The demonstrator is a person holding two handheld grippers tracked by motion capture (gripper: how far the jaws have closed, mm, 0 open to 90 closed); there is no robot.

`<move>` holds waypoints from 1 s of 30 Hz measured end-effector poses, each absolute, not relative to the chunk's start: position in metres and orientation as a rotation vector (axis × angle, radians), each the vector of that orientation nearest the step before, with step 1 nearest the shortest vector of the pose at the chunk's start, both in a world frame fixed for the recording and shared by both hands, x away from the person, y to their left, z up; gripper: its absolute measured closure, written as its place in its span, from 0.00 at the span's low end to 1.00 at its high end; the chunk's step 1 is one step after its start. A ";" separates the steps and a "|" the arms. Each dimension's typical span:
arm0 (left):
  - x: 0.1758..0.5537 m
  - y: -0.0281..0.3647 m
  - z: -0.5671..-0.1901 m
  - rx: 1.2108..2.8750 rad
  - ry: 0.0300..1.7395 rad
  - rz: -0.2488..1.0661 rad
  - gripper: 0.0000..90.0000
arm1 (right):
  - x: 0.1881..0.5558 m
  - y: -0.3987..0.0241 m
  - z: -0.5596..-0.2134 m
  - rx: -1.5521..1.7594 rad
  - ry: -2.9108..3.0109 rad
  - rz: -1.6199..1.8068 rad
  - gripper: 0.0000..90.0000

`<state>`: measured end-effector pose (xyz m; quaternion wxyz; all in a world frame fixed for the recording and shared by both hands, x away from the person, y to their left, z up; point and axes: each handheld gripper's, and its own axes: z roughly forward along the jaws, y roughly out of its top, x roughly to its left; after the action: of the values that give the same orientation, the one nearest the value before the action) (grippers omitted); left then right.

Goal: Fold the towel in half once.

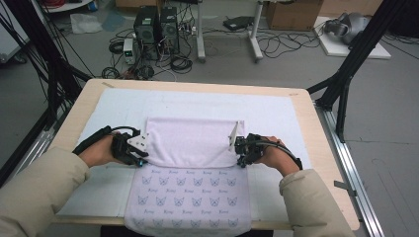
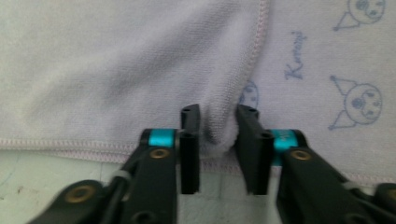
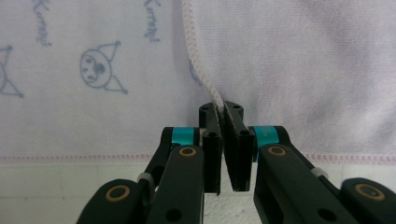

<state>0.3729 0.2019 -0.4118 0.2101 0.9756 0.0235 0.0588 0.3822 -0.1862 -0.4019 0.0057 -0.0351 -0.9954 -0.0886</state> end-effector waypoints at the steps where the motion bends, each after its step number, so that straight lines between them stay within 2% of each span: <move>1: 0.374 0.201 -0.411 2.715 0.076 0.167 0.92 | 0.383 -0.187 -0.401 -0.113 -3.114 -0.286 0.96; 10: 0.372 0.212 -0.395 2.639 0.085 0.117 0.94 | 0.383 -0.200 -0.383 -0.116 -3.080 -0.457 0.97; 21: 0.341 0.226 -0.366 2.581 -0.007 0.123 0.94 | 0.351 -0.212 -0.355 -0.037 -3.027 -0.570 0.97; 27: 0.316 0.229 -0.359 2.575 -0.098 0.039 0.94 | 0.324 -0.214 -0.350 0.057 -2.942 -0.591 0.97; 30: 0.306 0.230 -0.362 2.567 -0.116 -0.076 0.94 | 0.314 -0.212 -0.353 0.088 -2.892 -0.565 0.97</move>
<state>0.3065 0.2298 -0.3623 0.2818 0.9581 -0.0433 -0.0285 0.3137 -0.2123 -0.3534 0.0969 0.0297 -0.9764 -0.1907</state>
